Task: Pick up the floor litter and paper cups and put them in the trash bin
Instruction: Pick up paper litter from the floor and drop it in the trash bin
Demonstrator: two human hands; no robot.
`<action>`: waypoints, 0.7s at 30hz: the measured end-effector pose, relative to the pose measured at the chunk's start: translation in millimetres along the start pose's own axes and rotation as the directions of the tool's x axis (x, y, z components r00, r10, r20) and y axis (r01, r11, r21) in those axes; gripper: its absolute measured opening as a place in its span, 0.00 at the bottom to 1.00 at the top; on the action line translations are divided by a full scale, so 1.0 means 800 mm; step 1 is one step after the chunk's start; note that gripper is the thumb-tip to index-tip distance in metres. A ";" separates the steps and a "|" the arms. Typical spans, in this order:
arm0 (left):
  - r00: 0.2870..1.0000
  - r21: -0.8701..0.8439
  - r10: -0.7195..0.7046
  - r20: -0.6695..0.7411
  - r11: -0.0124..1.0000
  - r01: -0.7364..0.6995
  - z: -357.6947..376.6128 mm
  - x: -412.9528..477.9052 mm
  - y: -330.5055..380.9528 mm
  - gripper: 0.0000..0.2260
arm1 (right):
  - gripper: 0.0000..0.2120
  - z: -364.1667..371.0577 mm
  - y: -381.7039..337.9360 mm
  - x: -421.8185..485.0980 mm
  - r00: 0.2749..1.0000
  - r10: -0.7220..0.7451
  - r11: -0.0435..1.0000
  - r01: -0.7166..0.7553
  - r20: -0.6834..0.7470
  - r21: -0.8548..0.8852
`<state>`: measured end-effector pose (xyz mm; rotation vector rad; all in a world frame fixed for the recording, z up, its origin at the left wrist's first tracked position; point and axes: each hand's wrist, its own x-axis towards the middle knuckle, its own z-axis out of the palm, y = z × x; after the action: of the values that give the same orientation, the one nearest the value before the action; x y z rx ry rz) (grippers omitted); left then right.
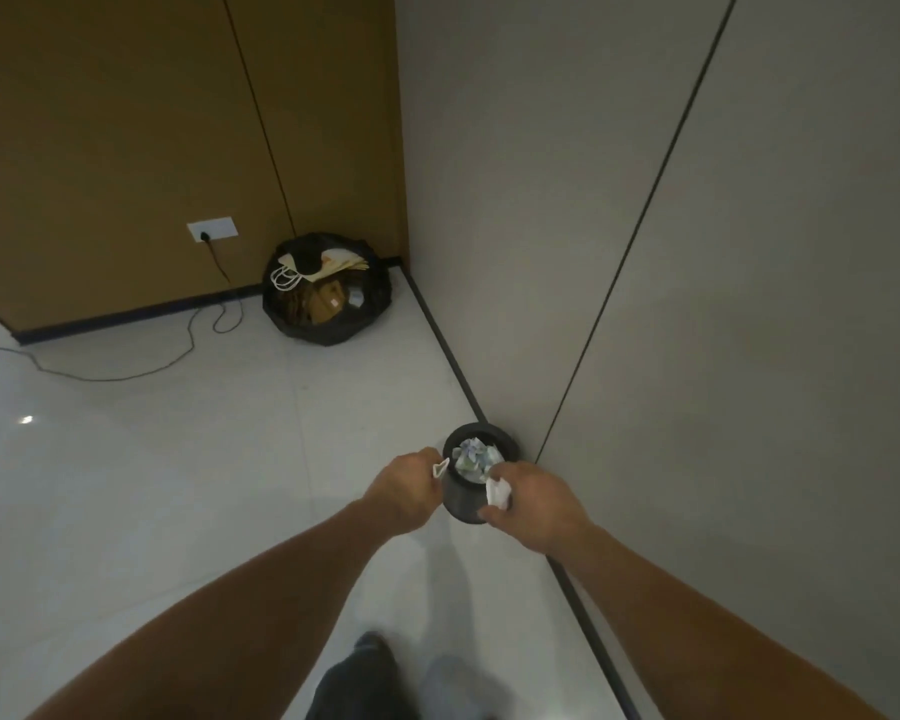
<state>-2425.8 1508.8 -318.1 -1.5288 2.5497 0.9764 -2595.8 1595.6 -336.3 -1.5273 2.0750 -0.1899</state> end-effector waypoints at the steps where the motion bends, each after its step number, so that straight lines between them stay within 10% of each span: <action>1: 1.000 -0.004 -0.001 0.009 1.000 0.001 -0.001 0.024 -0.001 0.10 | 0.27 -0.005 0.004 0.022 1.000 0.002 1.000 -0.002 0.008 -0.003; 12: 0.968 -0.036 0.000 0.252 0.999 0.009 0.024 0.336 -0.065 0.08 | 0.25 0.007 0.065 0.295 0.983 0.166 0.985 -0.169 0.076 0.041; 21: 0.939 -0.074 0.031 0.342 0.997 -0.006 0.210 0.578 -0.166 0.12 | 0.20 0.186 0.194 0.508 0.956 0.270 0.953 -0.283 0.117 0.109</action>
<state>-2610.8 1185.3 -665.9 -1.2194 2.3107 1.2268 -2732.9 1306.7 -667.2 -1.1334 2.1261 -0.1309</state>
